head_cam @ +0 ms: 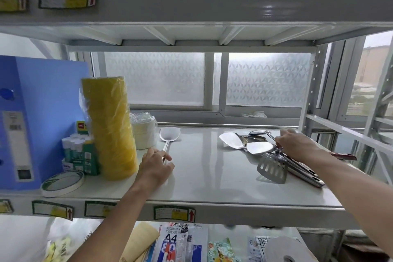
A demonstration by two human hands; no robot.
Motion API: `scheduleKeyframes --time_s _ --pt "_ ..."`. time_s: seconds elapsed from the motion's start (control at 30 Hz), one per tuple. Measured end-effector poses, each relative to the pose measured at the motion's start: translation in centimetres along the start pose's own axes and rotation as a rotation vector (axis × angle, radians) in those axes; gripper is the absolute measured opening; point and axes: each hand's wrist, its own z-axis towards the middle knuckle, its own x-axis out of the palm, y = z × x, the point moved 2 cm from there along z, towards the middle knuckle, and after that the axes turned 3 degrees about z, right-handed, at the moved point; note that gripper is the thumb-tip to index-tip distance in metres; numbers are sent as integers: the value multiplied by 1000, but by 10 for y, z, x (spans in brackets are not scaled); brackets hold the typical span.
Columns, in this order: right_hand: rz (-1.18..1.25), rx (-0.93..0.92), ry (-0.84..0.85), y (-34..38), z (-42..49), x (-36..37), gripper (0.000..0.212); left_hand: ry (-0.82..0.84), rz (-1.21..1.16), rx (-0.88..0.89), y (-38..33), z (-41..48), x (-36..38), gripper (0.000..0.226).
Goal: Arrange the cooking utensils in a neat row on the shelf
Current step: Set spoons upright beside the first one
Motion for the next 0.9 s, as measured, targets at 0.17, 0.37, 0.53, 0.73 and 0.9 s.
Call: scheduleKeyframes --time_s 0.17,0.37,0.53,0.73,0.9 --pt "1 -145 -96 10 -7 -16 17 -4 6 7 2 2 2 24" --pt "155 -198 -217 31 -9 -39 12 -5 -5 14 2 3 2 23" --pt "201 -274 -285 48 -7 -67 2 -15 -12 18 3 0 2 23" --pt "450 -332 -371 64 5 -93 6 -11 -17 19 1 -1 0 26" --pt "600 -409 -369 78 12 -123 25 2 -23 10 0 -2 -1 29"
